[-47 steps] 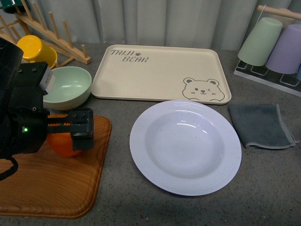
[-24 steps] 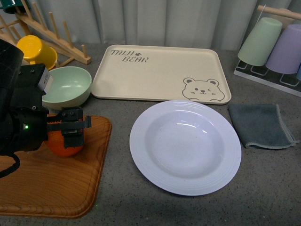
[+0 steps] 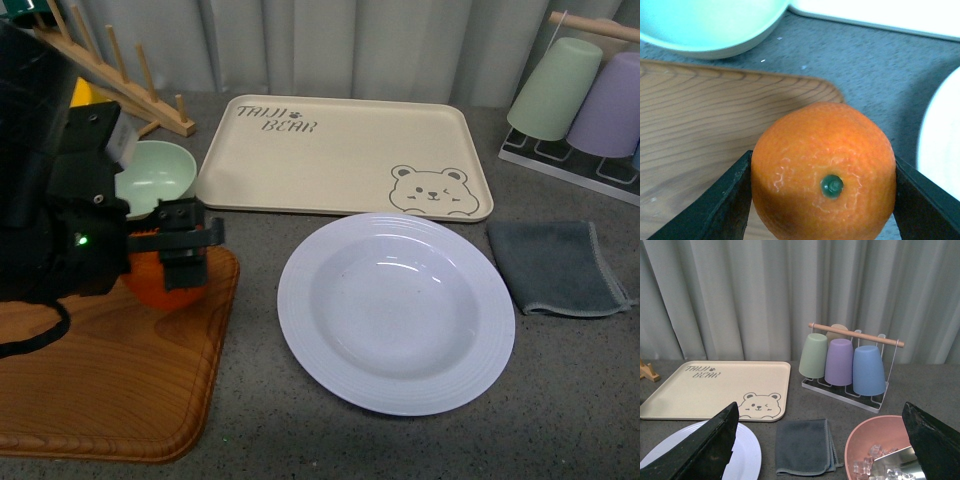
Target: Place orange and plate with both arms
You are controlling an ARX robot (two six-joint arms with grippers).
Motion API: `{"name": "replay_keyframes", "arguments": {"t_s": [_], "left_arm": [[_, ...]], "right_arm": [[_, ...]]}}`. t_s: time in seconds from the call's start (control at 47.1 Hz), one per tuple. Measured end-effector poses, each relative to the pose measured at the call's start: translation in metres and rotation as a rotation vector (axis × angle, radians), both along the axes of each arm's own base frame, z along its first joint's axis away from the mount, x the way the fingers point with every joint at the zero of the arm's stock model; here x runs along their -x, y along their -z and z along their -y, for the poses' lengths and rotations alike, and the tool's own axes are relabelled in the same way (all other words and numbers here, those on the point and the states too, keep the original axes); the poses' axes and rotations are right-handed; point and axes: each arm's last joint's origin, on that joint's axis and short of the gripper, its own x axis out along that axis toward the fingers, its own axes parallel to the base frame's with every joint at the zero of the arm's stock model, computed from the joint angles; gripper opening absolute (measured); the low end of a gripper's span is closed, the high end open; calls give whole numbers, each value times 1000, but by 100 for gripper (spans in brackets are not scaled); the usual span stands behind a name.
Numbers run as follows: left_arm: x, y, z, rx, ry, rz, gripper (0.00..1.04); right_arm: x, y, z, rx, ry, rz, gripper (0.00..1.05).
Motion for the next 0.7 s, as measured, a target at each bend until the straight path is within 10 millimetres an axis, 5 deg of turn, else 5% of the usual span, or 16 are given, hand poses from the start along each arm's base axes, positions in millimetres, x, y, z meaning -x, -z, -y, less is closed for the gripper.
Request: {"name": "replay_keyframes", "arguments": {"t_s": [0.403, 0.701], "left_arm": [[-7, -16, 92, 106, 125, 34, 69], [-3, -11, 107, 112, 132, 13, 69]], "right_arm": [[0, 0, 0, 0, 0, 0, 96], [0, 0, 0, 0, 0, 0, 96]]}}
